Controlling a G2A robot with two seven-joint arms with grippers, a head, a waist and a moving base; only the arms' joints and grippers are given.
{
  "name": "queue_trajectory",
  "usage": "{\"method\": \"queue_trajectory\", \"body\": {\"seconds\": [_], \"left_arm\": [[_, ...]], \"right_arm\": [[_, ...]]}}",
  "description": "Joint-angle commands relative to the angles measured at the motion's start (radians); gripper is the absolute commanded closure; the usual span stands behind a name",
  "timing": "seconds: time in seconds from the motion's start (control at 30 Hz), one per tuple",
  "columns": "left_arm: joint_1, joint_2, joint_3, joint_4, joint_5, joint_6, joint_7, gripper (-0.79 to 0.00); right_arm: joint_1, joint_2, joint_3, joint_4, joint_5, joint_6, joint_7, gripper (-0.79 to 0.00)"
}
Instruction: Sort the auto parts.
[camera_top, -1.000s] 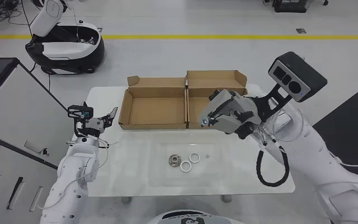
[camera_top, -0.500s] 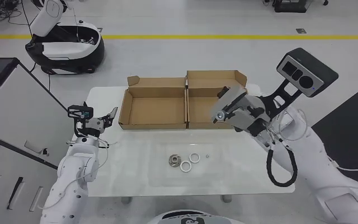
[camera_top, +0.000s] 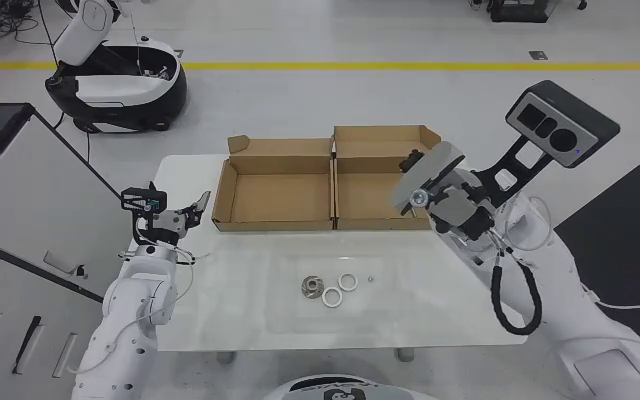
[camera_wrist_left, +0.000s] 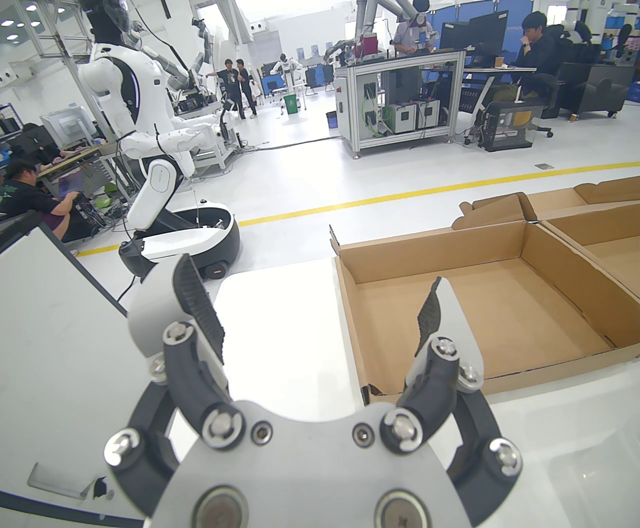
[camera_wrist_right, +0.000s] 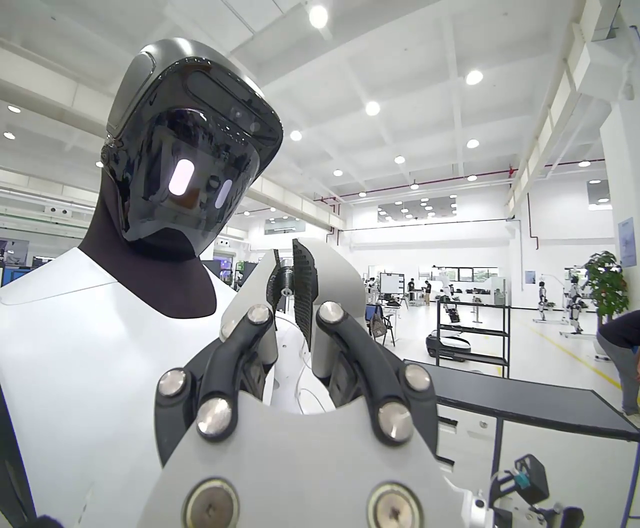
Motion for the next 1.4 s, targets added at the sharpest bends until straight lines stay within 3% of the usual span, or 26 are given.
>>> {"method": "queue_trajectory", "body": {"seconds": [0.0,0.63,0.8,1.03,1.2,1.37], "left_arm": [[0.0,0.0,0.0,0.0,0.0,0.0,0.0,-0.785],[0.0,0.0,0.0,0.0,0.0,0.0,0.0,-0.785],[0.0,0.0,0.0,0.0,0.0,0.0,0.0,-0.785],[0.0,0.0,0.0,0.0,0.0,0.0,0.0,-0.785],[0.0,0.0,0.0,0.0,0.0,0.0,0.0,-0.785],[0.0,0.0,0.0,0.0,0.0,0.0,0.0,-0.785]], "right_arm": [[0.0,0.0,0.0,0.0,0.0,0.0,0.0,0.0],[-0.002,0.0,0.001,0.001,-0.002,0.007,0.001,0.0],[-0.037,0.013,0.105,0.046,-0.064,0.042,0.052,0.0],[-0.116,0.063,0.349,0.144,-0.088,0.067,0.248,0.0],[-0.119,0.105,0.509,0.217,-0.142,0.101,0.503,0.0],[-0.049,0.14,0.55,0.249,-0.302,0.152,0.736,0.0]]}}
